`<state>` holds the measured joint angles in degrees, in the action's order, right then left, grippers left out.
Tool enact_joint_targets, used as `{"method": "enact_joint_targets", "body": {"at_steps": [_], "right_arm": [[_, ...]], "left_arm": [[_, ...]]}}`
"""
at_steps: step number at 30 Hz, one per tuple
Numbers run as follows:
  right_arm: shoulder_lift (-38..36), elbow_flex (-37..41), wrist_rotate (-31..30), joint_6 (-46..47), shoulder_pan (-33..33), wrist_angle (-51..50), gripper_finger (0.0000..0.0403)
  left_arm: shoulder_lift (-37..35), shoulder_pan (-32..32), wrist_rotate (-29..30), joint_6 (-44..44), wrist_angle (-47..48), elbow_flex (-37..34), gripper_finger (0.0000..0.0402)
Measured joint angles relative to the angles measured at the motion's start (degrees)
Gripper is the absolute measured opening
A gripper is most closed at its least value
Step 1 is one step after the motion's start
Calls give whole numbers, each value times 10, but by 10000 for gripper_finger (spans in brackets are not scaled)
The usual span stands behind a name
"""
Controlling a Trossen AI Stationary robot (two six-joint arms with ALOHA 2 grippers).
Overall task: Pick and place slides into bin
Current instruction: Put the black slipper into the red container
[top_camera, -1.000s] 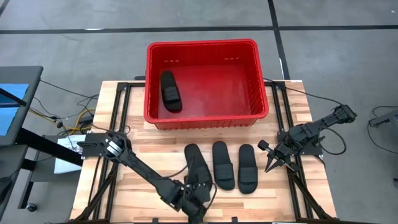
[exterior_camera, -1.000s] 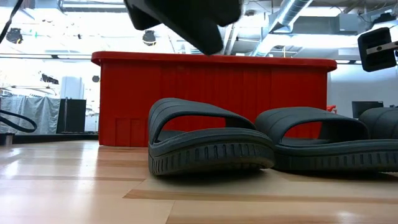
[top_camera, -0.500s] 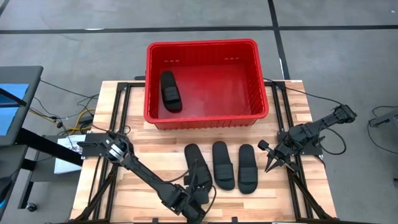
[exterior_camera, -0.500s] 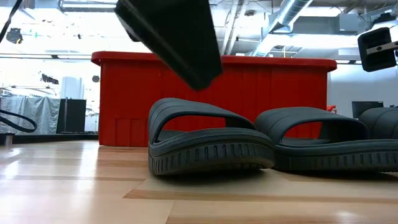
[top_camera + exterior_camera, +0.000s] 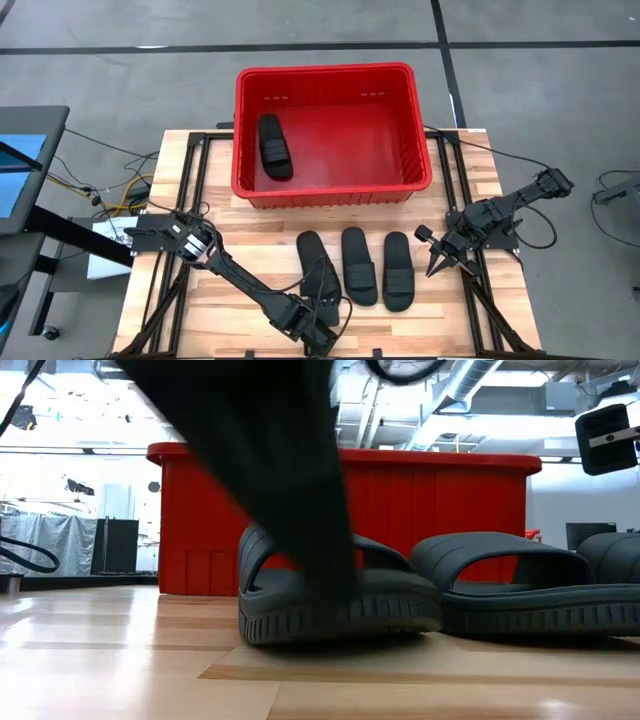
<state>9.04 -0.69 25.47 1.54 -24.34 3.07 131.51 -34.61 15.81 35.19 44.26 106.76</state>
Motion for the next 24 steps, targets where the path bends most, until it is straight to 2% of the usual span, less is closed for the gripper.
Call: {"method": "enact_joint_targets", "body": {"at_steps": [6,19,21,24], "right_arm": [[0,0,0,0,0,0,11],[0,0,0,0,0,0,11],[0,0,0,0,0,0,11],[0,0,0,0,0,0,11]], "left_arm": [[18,7,-10,-17,-20,1,125],[33,13,27,-22,-12,2,123],[34,12,31,-24,-11,1,110],[43,10,44,-18,-9,1,64]]}}
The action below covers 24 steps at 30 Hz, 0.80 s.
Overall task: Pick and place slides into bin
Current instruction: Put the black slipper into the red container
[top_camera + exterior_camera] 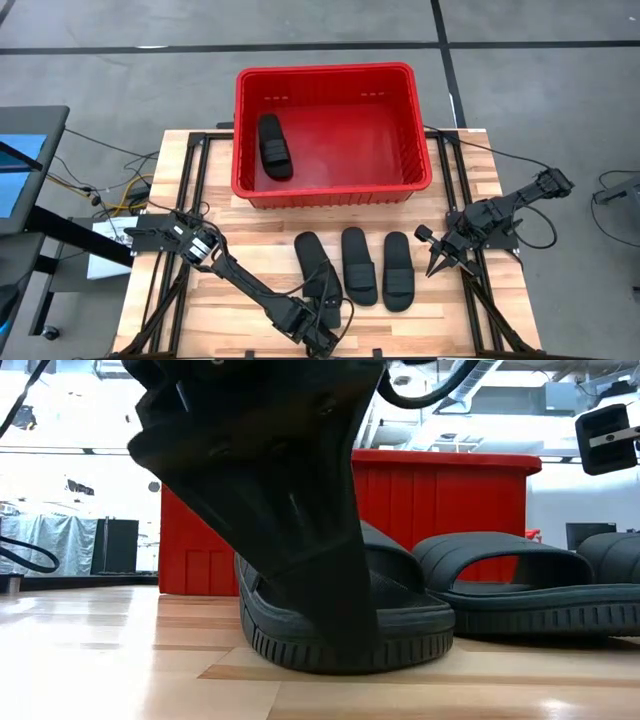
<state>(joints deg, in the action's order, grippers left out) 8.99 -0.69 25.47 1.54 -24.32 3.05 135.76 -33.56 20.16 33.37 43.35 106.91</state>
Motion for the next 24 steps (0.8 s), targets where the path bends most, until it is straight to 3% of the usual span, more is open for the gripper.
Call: {"method": "enact_joint_targets", "body": {"at_steps": [3,24], "right_arm": [[0,0,0,0,0,0,11],[0,0,0,0,0,0,11]], "left_arm": [[7,-4,11,0,0,1,15],[16,-22,26,3,42,51,2]]}}
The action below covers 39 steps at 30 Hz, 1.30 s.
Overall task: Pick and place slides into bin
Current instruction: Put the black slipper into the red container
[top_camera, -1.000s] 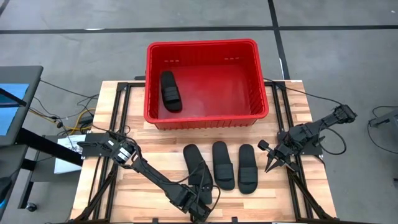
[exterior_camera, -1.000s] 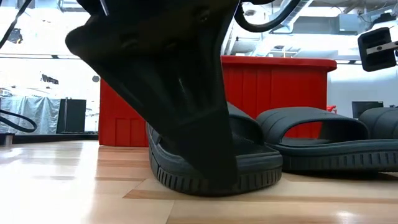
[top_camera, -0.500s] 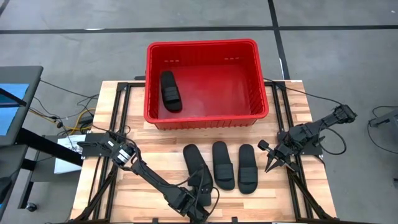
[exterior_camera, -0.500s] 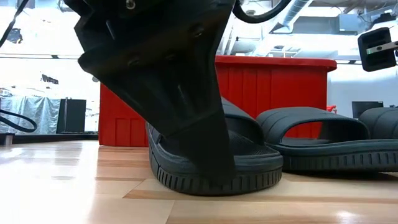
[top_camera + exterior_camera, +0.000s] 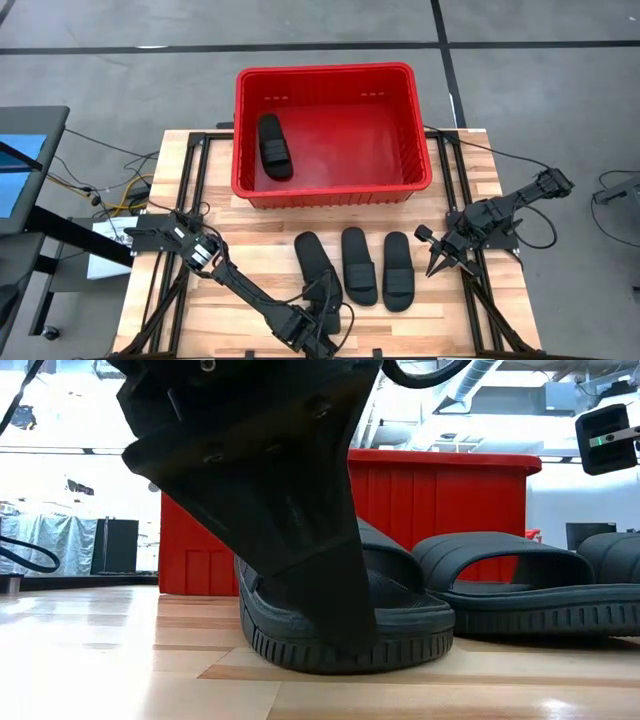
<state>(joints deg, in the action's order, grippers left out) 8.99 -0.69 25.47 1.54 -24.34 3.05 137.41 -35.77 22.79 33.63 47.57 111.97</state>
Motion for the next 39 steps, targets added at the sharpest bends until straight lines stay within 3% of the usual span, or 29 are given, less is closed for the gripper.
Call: {"method": "enact_joint_targets", "body": {"at_steps": [24,35,39], "right_arm": [[0,0,0,0,0,0,11],[0,0,0,0,0,0,11],[0,0,0,0,0,0,11]], "left_arm": [[2,-25,-8,26,178,120,2],[0,-53,32,44,253,225,2],[-14,-61,40,53,248,227,2]]}}
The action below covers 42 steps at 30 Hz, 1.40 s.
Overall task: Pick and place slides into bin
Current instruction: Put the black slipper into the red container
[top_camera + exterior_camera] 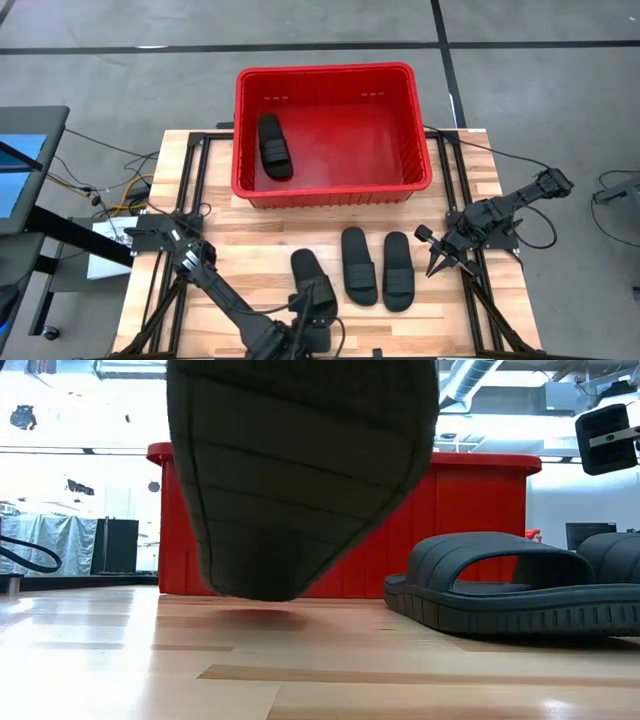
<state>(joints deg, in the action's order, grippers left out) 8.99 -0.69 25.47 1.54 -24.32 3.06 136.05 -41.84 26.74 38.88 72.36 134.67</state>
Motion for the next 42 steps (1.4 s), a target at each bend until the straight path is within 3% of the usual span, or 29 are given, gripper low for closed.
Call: {"method": "enact_joint_targets", "body": {"at_steps": [10,21,31,42], "right_arm": [[0,0,0,0,0,0,11],[0,0,0,0,0,0,11],[0,0,0,0,0,0,11],[0,0,0,0,0,0,11]], "left_arm": [[-25,-19,16,14,2,3,2],[-91,-49,98,-24,-48,3,2],[-165,-68,146,-157,-131,3,2],[-241,-58,197,-309,-117,3,2]]}}
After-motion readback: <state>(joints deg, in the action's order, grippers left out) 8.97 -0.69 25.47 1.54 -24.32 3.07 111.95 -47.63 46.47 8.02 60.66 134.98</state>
